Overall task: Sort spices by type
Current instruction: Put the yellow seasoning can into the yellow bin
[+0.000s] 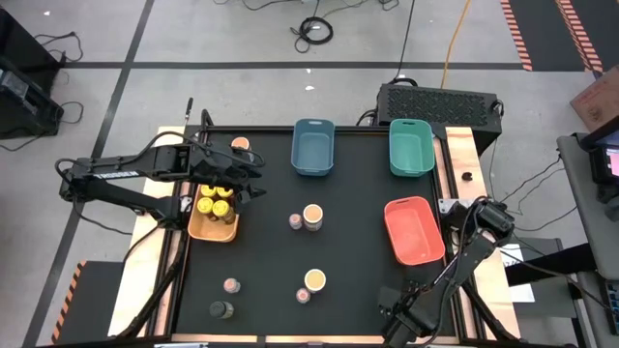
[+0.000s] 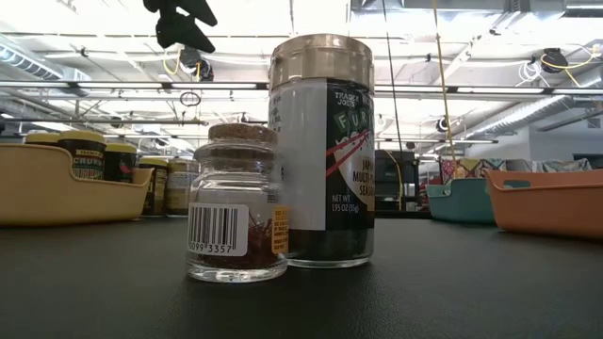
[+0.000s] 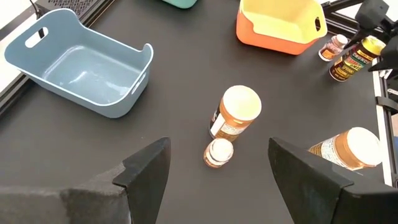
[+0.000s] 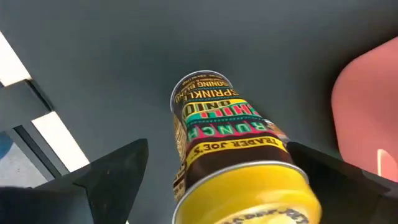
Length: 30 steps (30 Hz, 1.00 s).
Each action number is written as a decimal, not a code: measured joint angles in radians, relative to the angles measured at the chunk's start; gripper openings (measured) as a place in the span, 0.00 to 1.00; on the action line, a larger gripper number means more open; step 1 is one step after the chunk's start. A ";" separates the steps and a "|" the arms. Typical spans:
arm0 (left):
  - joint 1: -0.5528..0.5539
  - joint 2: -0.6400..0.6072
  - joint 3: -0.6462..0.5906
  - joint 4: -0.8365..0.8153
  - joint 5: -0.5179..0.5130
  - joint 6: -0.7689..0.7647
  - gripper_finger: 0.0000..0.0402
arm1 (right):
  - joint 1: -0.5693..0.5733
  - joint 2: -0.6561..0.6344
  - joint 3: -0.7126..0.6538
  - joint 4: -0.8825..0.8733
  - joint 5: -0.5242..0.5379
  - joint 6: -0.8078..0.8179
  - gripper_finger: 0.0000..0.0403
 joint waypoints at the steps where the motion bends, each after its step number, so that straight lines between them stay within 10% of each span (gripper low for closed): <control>1: 0.000 0.000 0.000 0.000 0.000 -0.003 0.68 | 0.000 0.000 0.000 -0.002 0.001 0.000 0.91; 12: 0.000 0.000 0.000 0.000 0.000 -0.004 0.68 | -0.007 0.000 0.011 -0.003 -0.006 -0.017 0.49; 30: 0.000 0.000 0.000 -0.019 0.000 0.005 0.68 | -0.354 -0.001 0.472 -0.294 0.168 -0.476 0.49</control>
